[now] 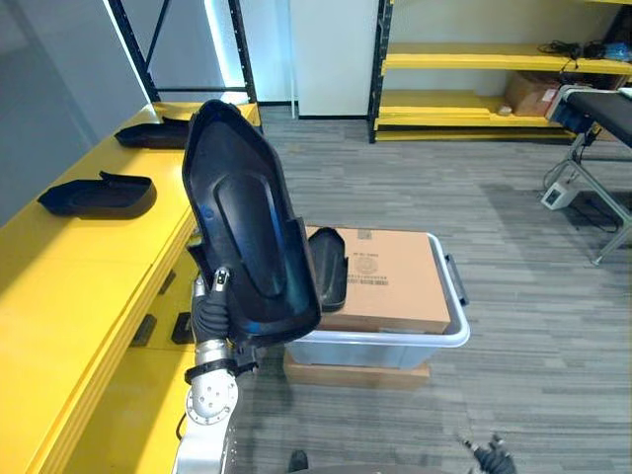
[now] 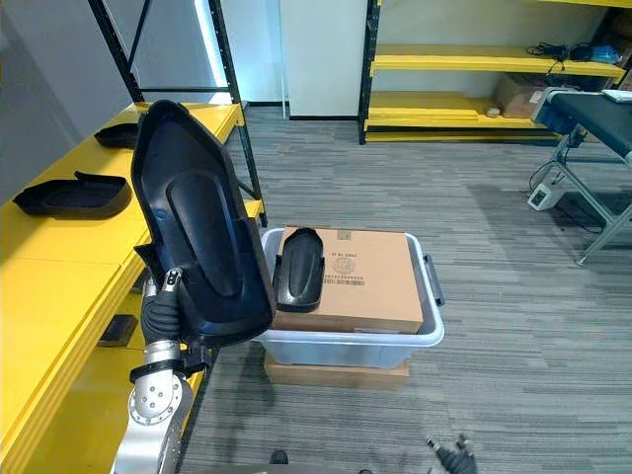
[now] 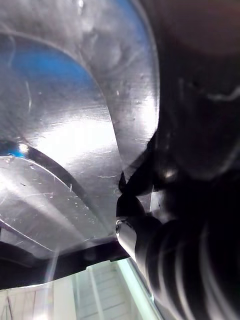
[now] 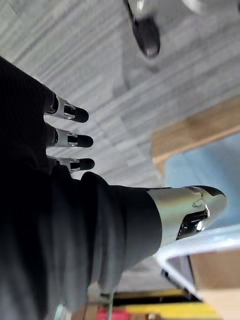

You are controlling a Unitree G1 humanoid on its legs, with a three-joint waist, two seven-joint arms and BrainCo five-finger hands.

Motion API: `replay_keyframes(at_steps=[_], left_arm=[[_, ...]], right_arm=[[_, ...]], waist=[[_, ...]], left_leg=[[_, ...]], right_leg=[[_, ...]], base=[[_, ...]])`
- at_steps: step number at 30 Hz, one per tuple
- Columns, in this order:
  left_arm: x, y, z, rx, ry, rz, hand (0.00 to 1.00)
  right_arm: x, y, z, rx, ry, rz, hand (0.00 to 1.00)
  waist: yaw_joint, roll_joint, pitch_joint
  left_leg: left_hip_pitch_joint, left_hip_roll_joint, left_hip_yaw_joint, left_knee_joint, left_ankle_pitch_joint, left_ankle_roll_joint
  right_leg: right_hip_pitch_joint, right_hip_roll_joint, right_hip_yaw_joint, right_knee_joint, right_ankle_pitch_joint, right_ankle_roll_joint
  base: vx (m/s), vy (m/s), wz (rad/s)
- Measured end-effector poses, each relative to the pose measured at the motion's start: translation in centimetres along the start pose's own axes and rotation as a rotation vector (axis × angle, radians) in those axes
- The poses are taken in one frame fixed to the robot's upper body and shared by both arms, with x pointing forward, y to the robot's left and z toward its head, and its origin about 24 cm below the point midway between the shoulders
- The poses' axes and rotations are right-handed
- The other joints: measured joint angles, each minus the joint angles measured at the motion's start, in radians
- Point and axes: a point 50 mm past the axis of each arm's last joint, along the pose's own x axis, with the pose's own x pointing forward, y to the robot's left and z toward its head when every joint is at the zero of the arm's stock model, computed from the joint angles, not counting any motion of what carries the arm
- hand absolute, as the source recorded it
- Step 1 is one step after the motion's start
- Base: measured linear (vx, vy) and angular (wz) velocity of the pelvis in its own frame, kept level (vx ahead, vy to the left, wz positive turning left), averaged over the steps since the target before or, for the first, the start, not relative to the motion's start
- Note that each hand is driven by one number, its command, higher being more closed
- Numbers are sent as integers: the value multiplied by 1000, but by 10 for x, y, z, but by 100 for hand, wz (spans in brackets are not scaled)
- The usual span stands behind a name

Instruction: Walk over and take plastic housings, then place them on the shelf

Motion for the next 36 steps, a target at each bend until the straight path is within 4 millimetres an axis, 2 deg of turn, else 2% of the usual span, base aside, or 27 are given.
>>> replay_keyframes(at_steps=[2,6,7,8,9,10,11,12,13,14,15,16,19,20,21,22,23,24,25,27,28,30,31,33,34,36], left_arm=[[-3,-5,1,-13,-1,-21,100],[-5,-11,10,-71,-26,-38,100],[-5,-14,16,-94,-48,-45,100],[-5,-16,18,-104,-55,-48,100],[-2,-18,20,-124,-66,-48,100],[0,-20,22,-139,-74,-46,100],[1,-22,23,-165,-75,-38,100],[0,-23,23,-176,-75,-34,100],[1,-24,24,-189,-74,-36,100],[0,-29,25,-201,-78,-54,100],[1,-30,26,-205,-85,-60,100],[1,-30,28,-209,-100,-59,100],[2,-34,25,-209,-91,-74,100],[3,-37,20,-205,-74,-83,100],[4,-38,18,-201,-63,-91,100],[5,-43,12,-186,-44,-120,100],[6,-45,11,-176,-40,-139,100],[7,-49,9,-163,-37,-167,100],[8,-52,9,-160,-41,-183,100],[10,-57,11,-166,-51,-201,100],[11,-58,14,-170,-62,-204,100],[13,-61,16,-174,-72,-209,100],[13,-62,17,-179,-79,-208,100],[13,-61,16,-180,-76,-193,100],[13,-61,17,-183,-76,-189,100],[12,-63,16,-191,-72,-189,100]], right_arm=[[-3,5,-13,-44,59,25,0],[-1,12,-7,-102,31,54,0],[0,15,-2,-104,15,57,0],[0,16,0,-103,5,59,0],[1,22,7,-104,-21,75,0],[3,25,12,-111,-38,85,0],[5,32,22,-113,-68,101,0],[5,34,26,-122,-86,111,0],[5,40,30,-127,-102,129,0],[5,47,36,-136,-127,153,0],[5,50,39,-139,-134,162,0],[6,58,45,-145,-149,179,0],[6,72,52,-145,-165,212,0],[5,73,51,-148,-162,215,0],[5,73,50,-153,-158,215,0],[5,73,46,-161,-140,215,0],[4,73,44,-165,-132,215,0],[3,75,42,-165,-124,220,0],[3,76,41,-165,-122,224,0],[3,75,40,-167,-116,219,0],[3,73,37,-168,-110,217,0],[2,70,33,-169,-103,209,0],[0,67,27,-170,-85,204,0],[-2,65,21,-169,-74,203,0],[-3,65,22,-163,-81,205,0],[-4,65,23,-159,-85,206,0]], waist=[[0,-3,12],[5,1,53],[9,4,67],[13,2,72],[27,-20,93],[40,-16,106],[51,-3,109],[53,13,109],[47,15,110],[48,11,107],[51,12,108],[56,20,103],[57,-9,107],[57,-15,110],[54,-16,111],[50,-20,115],[47,-24,118],[35,-30,118],[21,-36,120],[14,-35,122],[-12,-37,120],[-28,-52,116],[-25,-74,116],[-6,-81,111],[2,-81,108],[1,-69,102]], left_leg=[[2,-10,-41,1,-1,1],[-57,-51,-172,47,0,2],[-103,-64,-197,71,-6,10],[-115,-66,-186,72,-17,25],[-147,-61,-101,115,-45,65],[-182,-50,4,205,-65,91],[-210,-9,168,310,-100,140],[-203,22,249,328,-130,148],[-189,31,325,319,-156,124],[-161,39,447,311,-172,137],[-159,37,471,312,-174,134],[-165,8,459,308,-177,131],[-168,-59,419,306,-200,144],[-167,-68,408,338,-223,150],[-163,-70,398,355,-237,149],[-137,-74,381,358,-250,147],[-123,-75,368,354,-253,143],[-100,-77,341,342,-253,143],[-76,-80,322,325,-253,142],[-43,-87,283,313,-252,142],[-29,-100,241,314,-254,140],[-25,-124,199,322,-260,140],[-7,-150,164,331,-272,136],[-6,-155,138,364,-299,121],[-14,-150,114,391,-325,107],[-19,-118,114,396,-339,85]], right_leg=[[16,-1,-48,21,-23,2],[24,-33,-230,115,-82,7],[26,-52,-337,152,-107,10],[28,-69,-382,156,-111,9],[33,-102,-446,158,-116,8],[38,-126,-491,176,-123,14],[48,-146,-550,206,-135,27],[65,-148,-580,221,-145,40],[83,-172,-629,248,-161,59],[116,-207,-689,258,-162,61],[126,-216,-712,256,-164,64],[141,-232,-742,247,-169,69],[163,-270,-757,248,-170,68],[156,-305,-741,326,-170,50],[143,-324,-713,384,-172,13],[97,-331,-569,490,-205,-39],[70,-313,-481,522,-225,-30],[17,-257,-332,559,-262,-6],[-38,-209,-228,567,-288,8],[-108,-151,-128,550,-305,11],[-142,-120,-64,530,-305,13],[-176,-101,28,505,-296,23],[-193,-102,84,485,-282,40],[-188,-105,74,453,-266,30],[-171,-102,44,427,-220,27],[-151,-83,11,393,-204,23]], base=[[-30,-28,76],[-32,-6,139],[-36,23,208],[-24,73,221],[1,83,158],[22,104,180],[62,92,140],[79,97,148],[117,101,160],[139,109,156],[159,154,144],[127,183,95],[101,157,59],[133,148,33],[151,152,25],[126,112,26],[176,113,45],[142,62,55],[143,47,52],[167,15,68],[175,-2,103],[116,-47,116],[147,-97,106],[180,-147,68],[218,-225,51],[197,-220,30]])
